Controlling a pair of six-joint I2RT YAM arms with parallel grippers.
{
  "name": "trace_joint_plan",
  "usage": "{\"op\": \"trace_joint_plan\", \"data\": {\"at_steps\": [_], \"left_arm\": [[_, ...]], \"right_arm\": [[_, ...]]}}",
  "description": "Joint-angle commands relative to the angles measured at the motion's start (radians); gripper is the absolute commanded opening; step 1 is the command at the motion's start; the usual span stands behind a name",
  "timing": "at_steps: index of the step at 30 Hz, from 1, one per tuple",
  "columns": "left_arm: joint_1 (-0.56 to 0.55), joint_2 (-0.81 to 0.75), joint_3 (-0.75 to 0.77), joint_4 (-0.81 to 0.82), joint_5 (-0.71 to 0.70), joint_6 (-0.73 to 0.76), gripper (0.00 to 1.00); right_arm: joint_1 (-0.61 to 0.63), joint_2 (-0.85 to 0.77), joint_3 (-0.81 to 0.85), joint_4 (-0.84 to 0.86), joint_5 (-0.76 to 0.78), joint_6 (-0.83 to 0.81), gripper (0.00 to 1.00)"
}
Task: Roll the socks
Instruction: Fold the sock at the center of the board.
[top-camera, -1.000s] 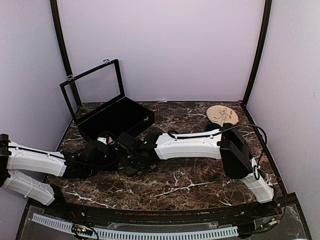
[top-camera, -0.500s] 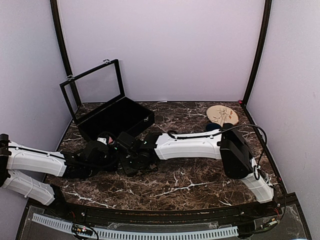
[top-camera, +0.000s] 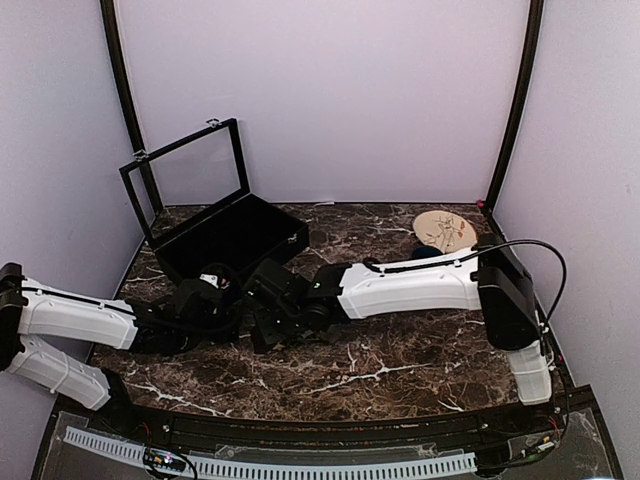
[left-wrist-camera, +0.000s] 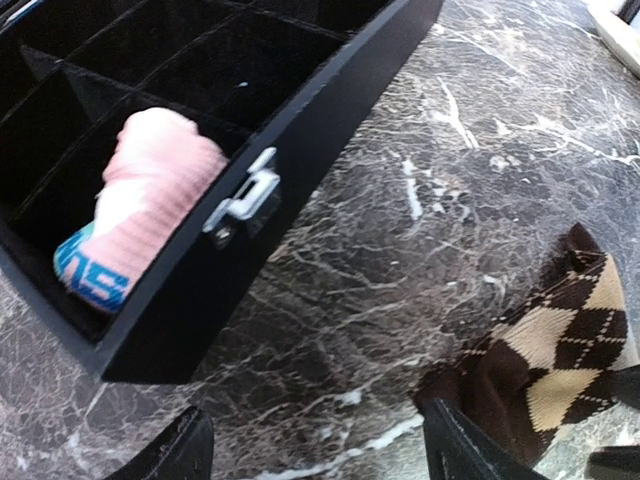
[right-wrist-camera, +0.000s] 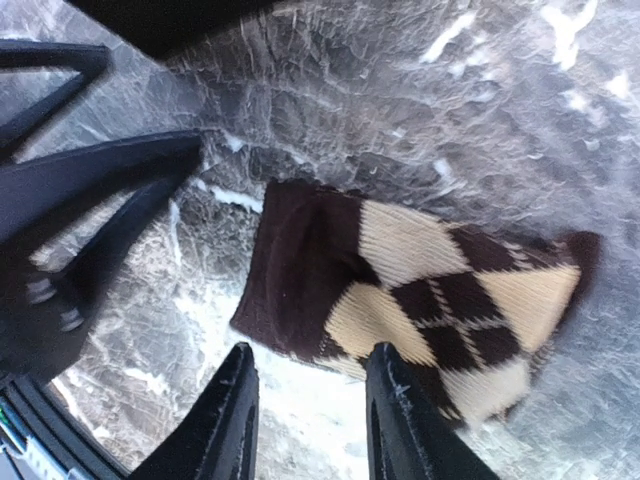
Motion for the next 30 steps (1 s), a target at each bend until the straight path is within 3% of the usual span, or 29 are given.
{"op": "trace_joint_plan", "data": {"at_steps": [1, 6, 13, 25, 30], "left_arm": [[0.006, 0.021, 0.040, 0.061, 0.072, 0.061, 0.75], [0.006, 0.068, 0.087, 0.085, 0.143, 0.101, 0.82], [0.005, 0.160, 0.153, 0.066, 0.199, 0.127, 0.83], [0.005, 0.229, 0.214, -0.049, 0.236, 0.123, 0.69], [0.005, 0.230, 0.207, -0.078, 0.260, 0.117, 0.58]], "right_arm": [[0.009, -0.121, -0.097, 0.112, 0.063, -0.006, 0.35], [-0.004, -0.168, -0.167, 0.132, 0.096, -0.005, 0.34], [-0.045, -0.221, -0.272, 0.185, 0.106, 0.009, 0.34], [-0.101, -0.251, -0.356, 0.238, 0.089, -0.004, 0.34], [-0.123, -0.253, -0.374, 0.262, 0.081, -0.008, 0.34]]}}
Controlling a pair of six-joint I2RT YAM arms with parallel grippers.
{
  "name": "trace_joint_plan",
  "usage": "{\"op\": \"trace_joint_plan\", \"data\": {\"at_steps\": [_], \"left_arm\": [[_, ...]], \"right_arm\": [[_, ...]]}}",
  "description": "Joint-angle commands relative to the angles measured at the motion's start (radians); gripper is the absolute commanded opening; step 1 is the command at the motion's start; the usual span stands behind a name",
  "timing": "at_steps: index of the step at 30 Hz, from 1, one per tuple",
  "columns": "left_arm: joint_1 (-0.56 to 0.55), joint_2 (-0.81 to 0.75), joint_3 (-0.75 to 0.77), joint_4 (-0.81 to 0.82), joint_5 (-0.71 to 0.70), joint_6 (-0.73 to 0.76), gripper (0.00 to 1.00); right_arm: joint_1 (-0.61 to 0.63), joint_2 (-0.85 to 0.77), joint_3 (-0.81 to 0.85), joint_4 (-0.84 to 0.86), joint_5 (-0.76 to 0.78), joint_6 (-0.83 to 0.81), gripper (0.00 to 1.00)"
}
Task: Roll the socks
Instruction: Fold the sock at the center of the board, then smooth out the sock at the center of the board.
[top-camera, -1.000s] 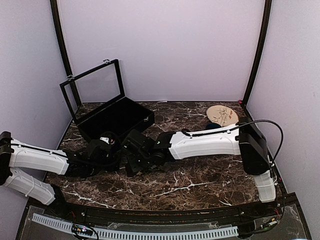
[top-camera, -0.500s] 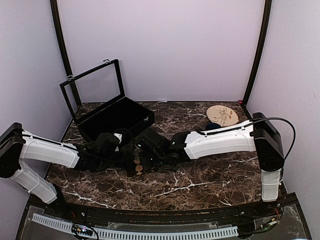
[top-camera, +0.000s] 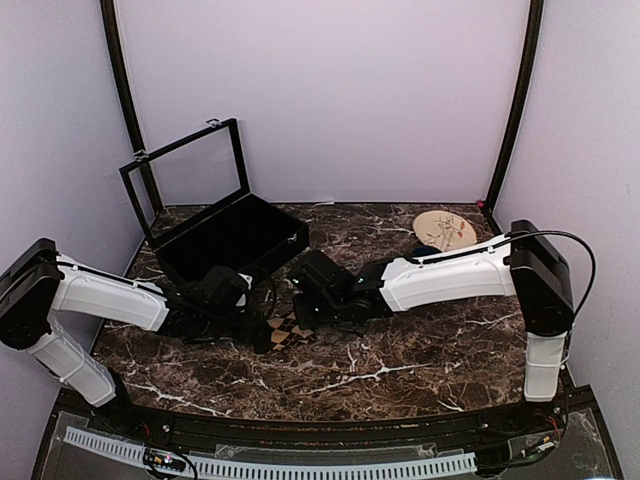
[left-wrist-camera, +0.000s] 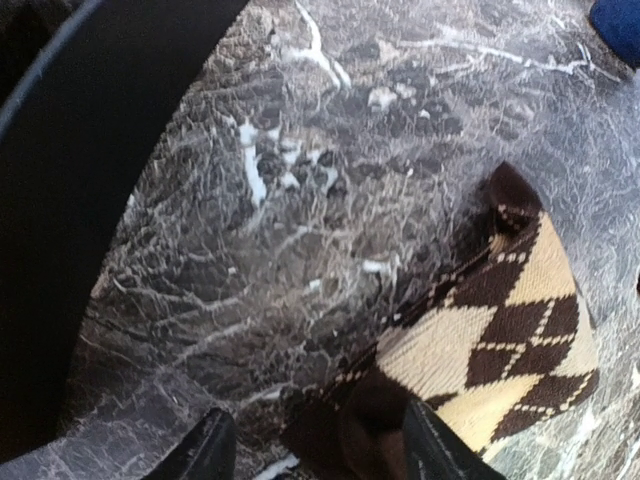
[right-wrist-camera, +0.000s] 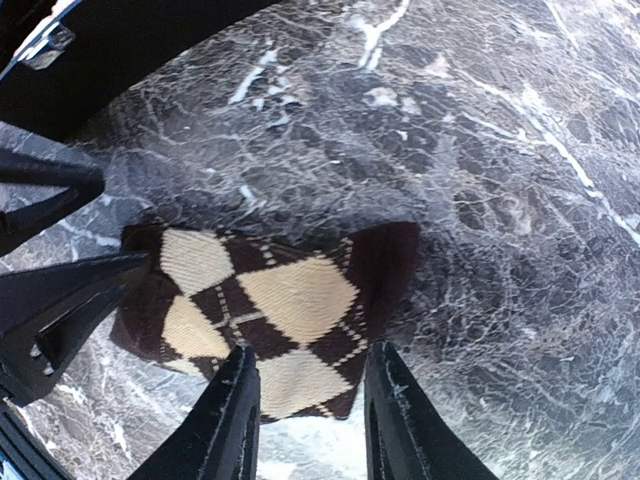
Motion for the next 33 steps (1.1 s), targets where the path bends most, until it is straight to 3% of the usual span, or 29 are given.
{"op": "trace_joint_plan", "data": {"at_steps": [1, 6, 16, 21, 25, 33], "left_arm": [[0.005, -0.007, 0.015, -0.054, 0.031, 0.004, 0.58], [0.005, 0.009, 0.022, -0.060, 0.041, 0.008, 0.55], [0.005, 0.039, 0.041, -0.083, 0.067, 0.011, 0.38], [0.005, 0.037, 0.043, -0.084, 0.071, 0.016, 0.22], [0.005, 0.043, 0.042, -0.087, 0.075, 0.017, 0.00], [0.005, 0.036, 0.038, -0.097, 0.073, 0.017, 0.00]], "right_arm": [[-0.025, -0.032, -0.021, 0.056, -0.006, -0.009, 0.34], [-0.040, -0.024, -0.026, 0.079, -0.018, -0.011, 0.33], [-0.053, -0.006, -0.015, 0.100, -0.043, -0.020, 0.33], [-0.059, 0.009, -0.014, 0.115, -0.062, -0.019, 0.32], [-0.065, 0.020, -0.026, 0.137, -0.084, -0.006, 0.31], [-0.090, 0.028, -0.105, 0.334, -0.215, 0.058, 0.25]]}}
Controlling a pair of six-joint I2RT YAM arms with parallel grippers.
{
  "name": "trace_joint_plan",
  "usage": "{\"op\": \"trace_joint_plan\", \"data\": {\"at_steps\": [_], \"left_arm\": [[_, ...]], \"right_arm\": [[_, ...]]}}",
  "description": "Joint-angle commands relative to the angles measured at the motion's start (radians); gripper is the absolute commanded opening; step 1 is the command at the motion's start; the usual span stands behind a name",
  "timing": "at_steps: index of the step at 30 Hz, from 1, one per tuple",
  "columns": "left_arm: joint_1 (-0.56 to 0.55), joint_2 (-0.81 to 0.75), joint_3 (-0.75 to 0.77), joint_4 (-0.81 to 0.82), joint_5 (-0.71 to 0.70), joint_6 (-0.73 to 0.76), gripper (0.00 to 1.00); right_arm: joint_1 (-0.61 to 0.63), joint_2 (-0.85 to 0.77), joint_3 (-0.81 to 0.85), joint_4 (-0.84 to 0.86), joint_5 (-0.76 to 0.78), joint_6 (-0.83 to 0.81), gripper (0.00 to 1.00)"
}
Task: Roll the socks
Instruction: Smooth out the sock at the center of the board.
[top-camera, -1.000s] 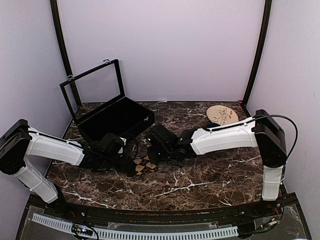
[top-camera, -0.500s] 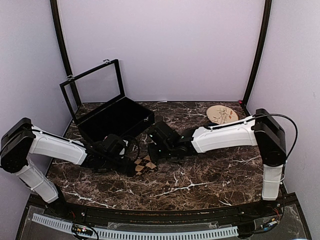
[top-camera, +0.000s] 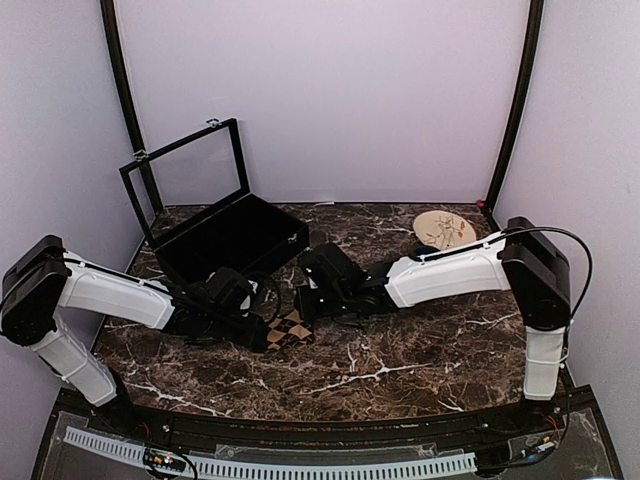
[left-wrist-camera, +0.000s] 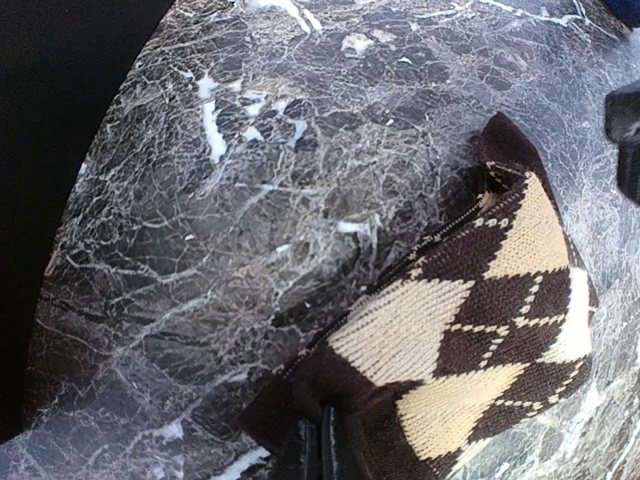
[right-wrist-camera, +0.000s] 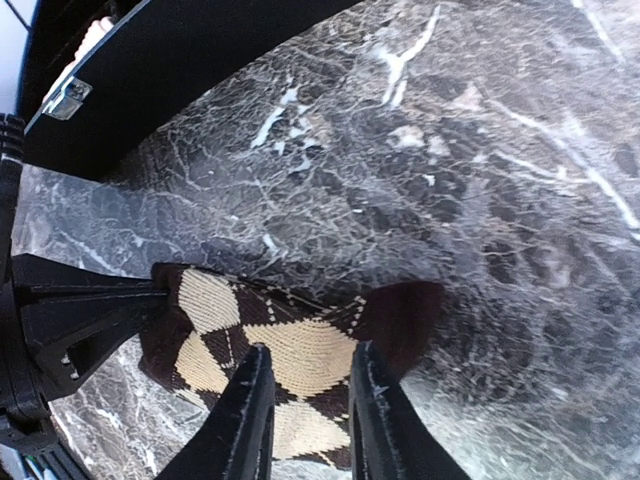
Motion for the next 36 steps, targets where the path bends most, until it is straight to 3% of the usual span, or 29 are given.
{"op": "trace_joint_plan", "data": {"at_steps": [1, 21, 26, 36], "left_arm": [[0.005, -0.006, 0.010, -0.037, 0.003, 0.005, 0.00], [0.005, -0.020, 0.010, -0.067, 0.008, 0.010, 0.00], [0.005, -0.018, 0.012, -0.070, 0.009, 0.013, 0.00], [0.005, -0.015, 0.026, -0.091, 0.007, 0.019, 0.00]], "right_arm": [[-0.023, 0.024, -0.052, 0.173, -0.107, 0.057, 0.25], [-0.069, 0.078, -0.245, 0.576, -0.207, 0.306, 0.15], [-0.070, 0.102, -0.242, 0.560, -0.196, 0.327, 0.15], [-0.074, 0.090, -0.236, 0.370, -0.058, 0.301, 0.14]]}}
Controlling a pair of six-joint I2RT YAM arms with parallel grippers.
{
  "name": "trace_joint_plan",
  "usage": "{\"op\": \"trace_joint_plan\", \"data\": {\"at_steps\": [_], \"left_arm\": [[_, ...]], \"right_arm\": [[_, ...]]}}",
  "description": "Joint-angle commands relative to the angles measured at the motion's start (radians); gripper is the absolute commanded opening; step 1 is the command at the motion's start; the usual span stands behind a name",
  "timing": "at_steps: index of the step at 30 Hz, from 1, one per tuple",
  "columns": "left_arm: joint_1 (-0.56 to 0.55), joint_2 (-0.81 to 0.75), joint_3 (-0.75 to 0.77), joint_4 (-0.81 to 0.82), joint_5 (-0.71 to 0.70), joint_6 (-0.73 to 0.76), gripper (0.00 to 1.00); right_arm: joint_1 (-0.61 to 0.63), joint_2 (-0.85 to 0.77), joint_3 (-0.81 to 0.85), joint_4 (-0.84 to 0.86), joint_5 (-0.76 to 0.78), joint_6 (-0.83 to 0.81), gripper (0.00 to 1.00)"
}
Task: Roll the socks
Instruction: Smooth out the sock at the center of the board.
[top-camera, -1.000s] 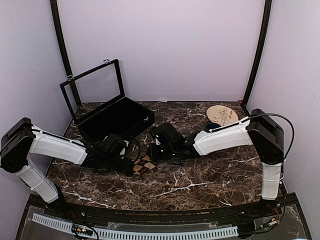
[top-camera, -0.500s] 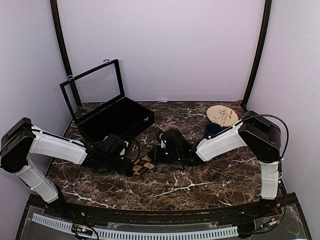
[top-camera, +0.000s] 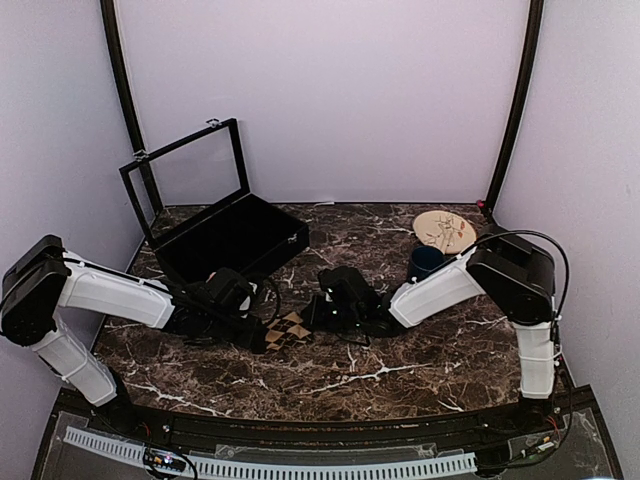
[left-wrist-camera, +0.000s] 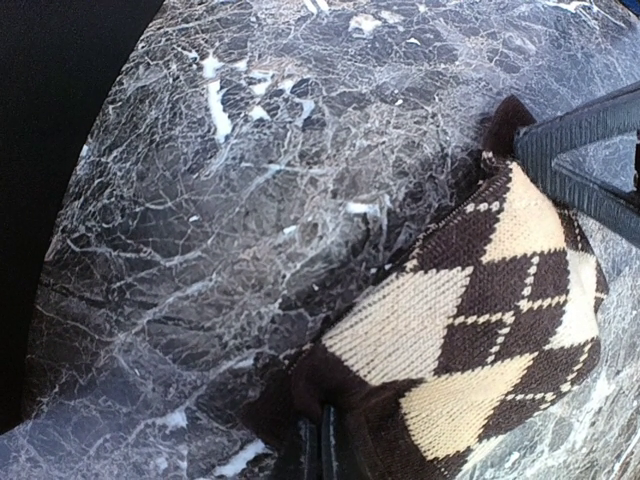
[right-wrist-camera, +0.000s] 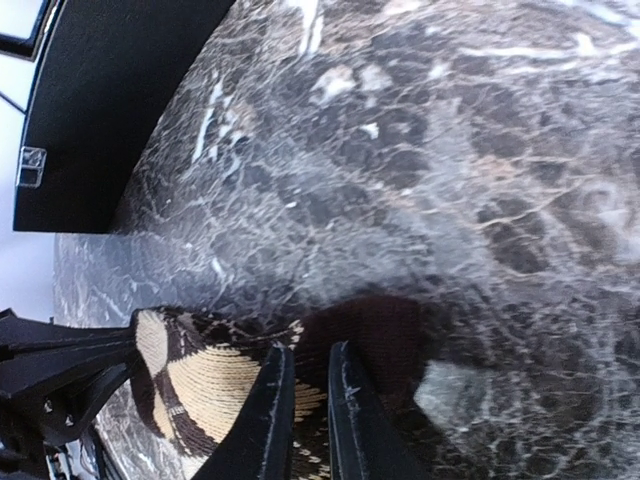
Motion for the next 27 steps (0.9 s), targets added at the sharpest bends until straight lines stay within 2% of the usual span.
{"op": "trace_joint_plan", "data": {"at_steps": [1, 18, 27], "left_arm": [[0.005, -0.014, 0.021, -0.052, 0.003, 0.017, 0.00], [0.005, -0.011, 0.022, -0.046, 0.015, 0.024, 0.00], [0.005, -0.011, 0.024, -0.044, 0.019, 0.031, 0.00]], "right_arm": [[-0.012, -0.009, -0.002, -0.114, 0.102, -0.017, 0.14], [-0.014, -0.081, 0.006, -0.259, 0.194, -0.111, 0.19], [0.004, -0.189, -0.066, -0.029, 0.132, -0.145, 0.24]]}}
